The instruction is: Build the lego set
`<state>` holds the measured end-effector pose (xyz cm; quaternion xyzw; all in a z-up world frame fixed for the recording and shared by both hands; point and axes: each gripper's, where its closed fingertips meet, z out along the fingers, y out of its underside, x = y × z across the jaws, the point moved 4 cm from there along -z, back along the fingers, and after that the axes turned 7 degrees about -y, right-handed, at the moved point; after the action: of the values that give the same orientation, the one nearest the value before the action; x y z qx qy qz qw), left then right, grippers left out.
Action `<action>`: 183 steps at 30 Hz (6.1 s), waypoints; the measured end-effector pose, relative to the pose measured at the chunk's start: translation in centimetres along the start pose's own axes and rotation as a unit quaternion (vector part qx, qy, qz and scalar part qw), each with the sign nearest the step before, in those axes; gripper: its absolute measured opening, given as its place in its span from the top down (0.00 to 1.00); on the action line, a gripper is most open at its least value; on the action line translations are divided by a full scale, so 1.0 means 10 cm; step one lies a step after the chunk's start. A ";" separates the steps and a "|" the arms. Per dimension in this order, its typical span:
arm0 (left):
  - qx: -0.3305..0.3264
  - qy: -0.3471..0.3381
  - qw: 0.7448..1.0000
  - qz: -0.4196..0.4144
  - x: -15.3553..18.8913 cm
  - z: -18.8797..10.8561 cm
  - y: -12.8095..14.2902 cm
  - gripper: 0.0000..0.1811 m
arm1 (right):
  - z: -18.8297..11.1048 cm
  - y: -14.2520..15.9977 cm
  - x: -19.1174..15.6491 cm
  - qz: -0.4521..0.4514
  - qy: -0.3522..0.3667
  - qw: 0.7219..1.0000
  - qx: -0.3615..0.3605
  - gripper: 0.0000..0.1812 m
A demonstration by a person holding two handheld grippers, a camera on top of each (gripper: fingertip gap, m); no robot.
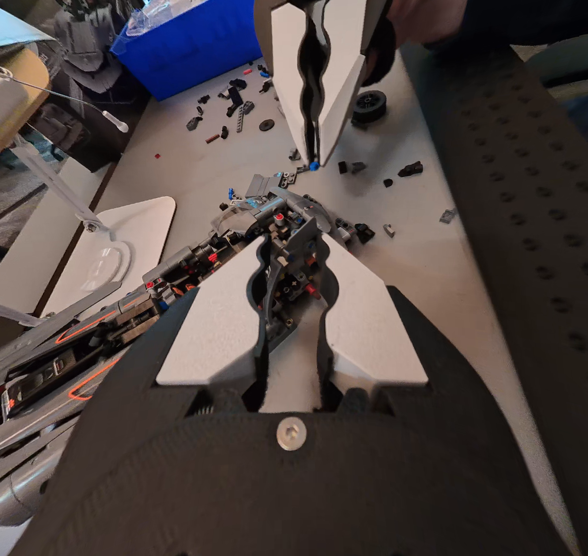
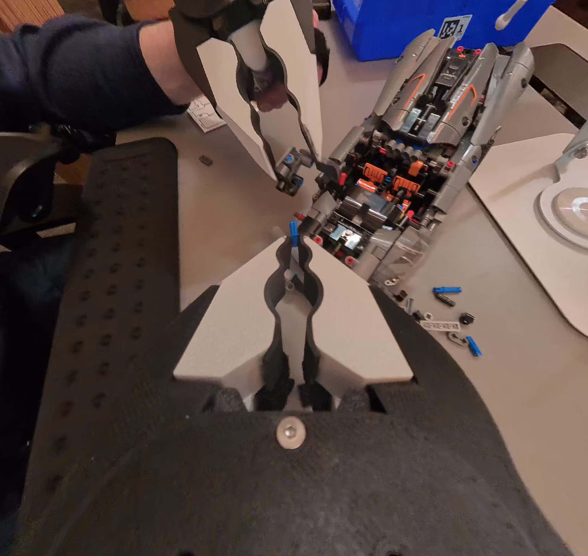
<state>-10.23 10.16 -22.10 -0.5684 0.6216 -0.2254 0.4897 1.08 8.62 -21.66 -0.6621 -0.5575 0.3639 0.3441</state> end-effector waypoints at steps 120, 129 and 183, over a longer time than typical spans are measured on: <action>-0.121 0.024 0.974 0.191 -0.01 0.24 -0.22 0.94 | -0.80 1.23 0.84 0.165 0.151 0.955 -0.197 1.00; -0.147 0.083 0.968 0.186 -0.04 0.24 -0.19 0.97 | -0.76 1.22 0.82 0.165 0.139 0.958 -0.188 1.00; -0.142 0.143 0.965 0.170 -0.05 0.33 -0.20 0.98 | -0.81 0.87 0.69 0.173 0.098 0.977 -0.077 0.99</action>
<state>-6.47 10.97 -21.61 -0.4797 0.7984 -0.1268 0.3412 13.15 13.81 -25.79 -0.8057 -0.4239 0.3071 0.2771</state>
